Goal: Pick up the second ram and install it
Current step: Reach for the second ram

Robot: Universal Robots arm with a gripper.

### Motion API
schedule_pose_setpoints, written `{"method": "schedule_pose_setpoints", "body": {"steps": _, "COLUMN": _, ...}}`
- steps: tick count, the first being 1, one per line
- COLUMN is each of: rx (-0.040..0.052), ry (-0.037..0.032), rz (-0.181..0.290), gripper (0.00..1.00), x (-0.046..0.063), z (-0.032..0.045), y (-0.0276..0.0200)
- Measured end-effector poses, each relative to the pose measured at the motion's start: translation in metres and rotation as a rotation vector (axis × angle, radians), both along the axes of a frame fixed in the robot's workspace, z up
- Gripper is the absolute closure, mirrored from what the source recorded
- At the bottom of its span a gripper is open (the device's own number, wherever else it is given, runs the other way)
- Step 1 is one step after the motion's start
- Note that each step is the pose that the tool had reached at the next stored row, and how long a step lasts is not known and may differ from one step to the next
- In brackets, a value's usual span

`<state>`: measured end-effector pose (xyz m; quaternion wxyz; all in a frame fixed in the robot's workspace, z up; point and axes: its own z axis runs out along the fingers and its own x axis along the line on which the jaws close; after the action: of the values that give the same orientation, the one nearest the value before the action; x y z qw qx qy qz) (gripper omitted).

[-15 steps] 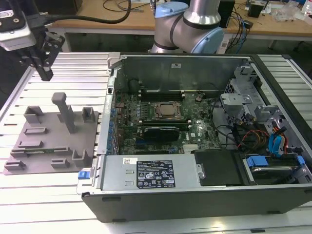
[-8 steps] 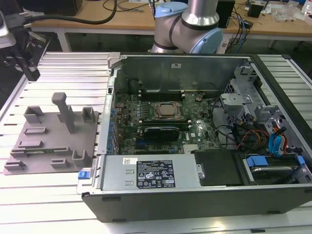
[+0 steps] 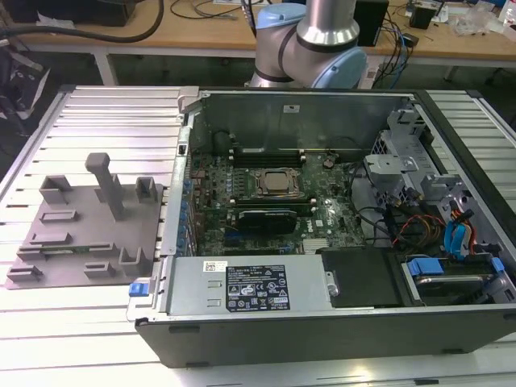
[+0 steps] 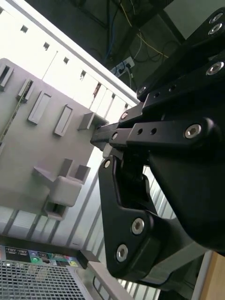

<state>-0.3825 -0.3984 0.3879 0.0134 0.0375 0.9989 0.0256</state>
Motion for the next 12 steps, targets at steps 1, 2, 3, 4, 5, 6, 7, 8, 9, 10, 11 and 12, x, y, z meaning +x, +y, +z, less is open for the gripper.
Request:
{"method": "schedule_pose_setpoints", "body": {"steps": 1, "rx": 0.0000, "ry": 0.0000, "rz": 0.000, "gripper": 0.92, "x": 0.000, "z": -0.0001, "y": -0.0004}}
{"method": "schedule_pose_setpoints", "body": {"steps": 2, "rx": -0.0001, "ry": 0.0000, "rz": 0.000, "gripper": 0.92, "x": -0.001, "z": -0.0002, "y": -0.0027}}
{"method": "schedule_pose_setpoints", "body": {"steps": 3, "rx": -0.0008, "ry": 0.0001, "rz": 0.000, "gripper": 0.92, "x": 0.000, "z": -0.0003, "y": -0.0060}}
{"method": "schedule_pose_setpoints", "body": {"steps": 4, "rx": -0.0024, "ry": 0.0000, "rz": 0.000, "gripper": 0.92, "x": 0.000, "z": -0.0005, "y": -0.0087}}
{"method": "schedule_pose_setpoints", "body": {"steps": 5, "rx": -0.0036, "ry": 0.0001, "rz": 0.001, "gripper": 0.92, "x": 0.000, "z": -0.0007, "y": -0.0117}}
{"method": "schedule_pose_setpoints", "body": {"steps": 6, "rx": -0.0038, "ry": 0.0002, "rz": 0.001, "gripper": 0.92, "x": 0.003, "z": -0.0011, "y": -0.0141}}
{"method": "schedule_pose_setpoints", "body": {"steps": 7, "rx": -0.0041, "ry": 0.0007, "rz": 0.001, "gripper": 0.92, "x": 0.006, "z": -0.0013, "y": -0.0166}}
{"method": "schedule_pose_setpoints", "body": {"steps": 8, "rx": -0.0043, "ry": 0.0008, "rz": 0.001, "gripper": 0.92, "x": 0.007, "z": -0.0015, "y": -0.0178}}
{"method": "schedule_pose_setpoints", "body": {"steps": 9, "rx": -0.0043, "ry": 0.0007, "rz": 0.002, "gripper": 0.92, "x": 0.008, "z": -0.0017, "y": -0.0186}}
{"method": "schedule_pose_setpoints", "body": {"steps": 10, "rx": -0.0044, "ry": 0.0008, "rz": 0.002, "gripper": 0.92, "x": 0.008, "z": -0.0018, "y": -0.0197}}
{"method": "schedule_pose_setpoints", "body": {"steps": 11, "rx": -0.0043, "ry": 0.0006, "rz": 0.002, "gripper": 0.92, "x": 0.008, "z": -0.0021, "y": -0.0210}}
{"method": "schedule_pose_setpoints", "body": {"steps": 12, "rx": -0.0043, "ry": 0.0007, "rz": 0.002, "gripper": 0.92, "x": 0.008, "z": -0.0023, "y": -0.0228}}
